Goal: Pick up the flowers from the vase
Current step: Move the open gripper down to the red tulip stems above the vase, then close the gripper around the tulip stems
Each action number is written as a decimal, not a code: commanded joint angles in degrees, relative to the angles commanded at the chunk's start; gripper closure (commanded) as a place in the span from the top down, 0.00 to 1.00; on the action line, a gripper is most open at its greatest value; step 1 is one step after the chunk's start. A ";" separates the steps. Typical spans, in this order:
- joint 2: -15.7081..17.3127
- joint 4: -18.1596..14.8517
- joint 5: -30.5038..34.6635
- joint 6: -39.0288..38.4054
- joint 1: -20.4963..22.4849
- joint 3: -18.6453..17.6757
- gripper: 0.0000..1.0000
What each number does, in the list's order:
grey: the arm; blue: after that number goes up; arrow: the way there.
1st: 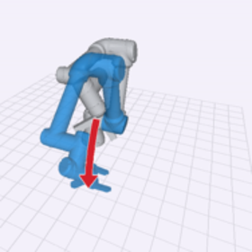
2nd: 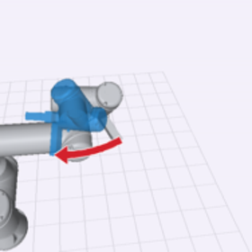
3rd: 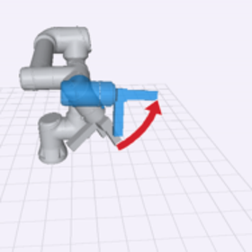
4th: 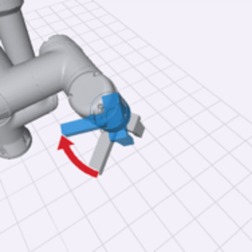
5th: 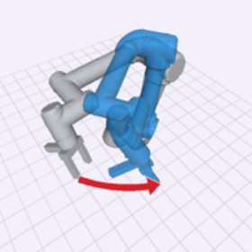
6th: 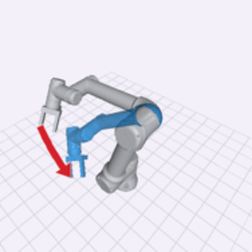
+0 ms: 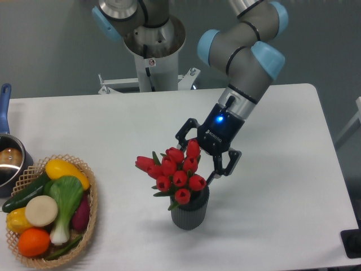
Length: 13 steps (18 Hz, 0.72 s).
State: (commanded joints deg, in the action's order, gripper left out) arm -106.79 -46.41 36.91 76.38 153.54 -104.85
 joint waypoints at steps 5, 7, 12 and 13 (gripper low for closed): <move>0.35 0.00 0.53 -0.17 0.09 1.23 0.00; 0.44 -0.09 0.44 -2.27 0.09 2.37 0.00; 0.61 -0.09 0.44 -9.92 0.00 5.44 0.00; 0.70 -0.09 -0.08 -11.50 -0.09 6.15 0.00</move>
State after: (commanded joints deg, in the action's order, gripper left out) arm -106.08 -46.49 36.83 64.88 153.46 -98.71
